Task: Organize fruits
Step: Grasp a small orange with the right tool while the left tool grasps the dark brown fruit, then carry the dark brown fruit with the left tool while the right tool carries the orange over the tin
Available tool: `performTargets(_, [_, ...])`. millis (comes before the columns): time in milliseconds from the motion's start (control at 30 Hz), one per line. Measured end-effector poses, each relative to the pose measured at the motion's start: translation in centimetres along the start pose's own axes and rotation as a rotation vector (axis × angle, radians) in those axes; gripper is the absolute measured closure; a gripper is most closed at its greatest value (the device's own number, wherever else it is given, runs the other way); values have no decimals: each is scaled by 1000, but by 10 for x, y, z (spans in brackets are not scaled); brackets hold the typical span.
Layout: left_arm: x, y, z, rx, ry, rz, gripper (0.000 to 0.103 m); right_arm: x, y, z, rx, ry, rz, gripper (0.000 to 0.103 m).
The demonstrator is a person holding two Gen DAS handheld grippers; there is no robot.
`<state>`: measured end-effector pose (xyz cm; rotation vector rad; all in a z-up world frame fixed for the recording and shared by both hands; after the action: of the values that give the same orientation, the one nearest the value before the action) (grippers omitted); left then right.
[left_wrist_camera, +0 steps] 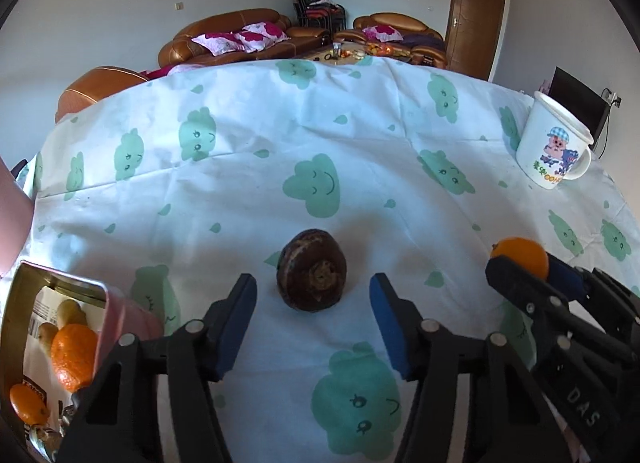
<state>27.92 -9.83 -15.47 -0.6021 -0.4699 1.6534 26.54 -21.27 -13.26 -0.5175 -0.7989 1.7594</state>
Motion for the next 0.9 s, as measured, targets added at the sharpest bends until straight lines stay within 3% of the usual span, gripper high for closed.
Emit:
performTargets(167, [1,-3,-14,12,-3,14,66,0,-1,2,-12,1,7,66])
performTargets(467, [3,0,7,-46,24,4,66,7,-8,17,-86,-7,44,66])
performTargets(900, [10,-4,45,-201,43,21,66,16,-15,38,-190,0,85,66])
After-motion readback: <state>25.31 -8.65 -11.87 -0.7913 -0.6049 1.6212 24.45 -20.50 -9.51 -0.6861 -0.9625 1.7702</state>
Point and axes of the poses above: each gripper's, at about its wrist camera, not at the fingertips, and z roughly against the way its jaws point, x to its left, y to its underside, the point moved 10 cm from there along -z, roughly the way its jaws point, and after that the axes turned 10 degrees about z, right-handed, at the moved point
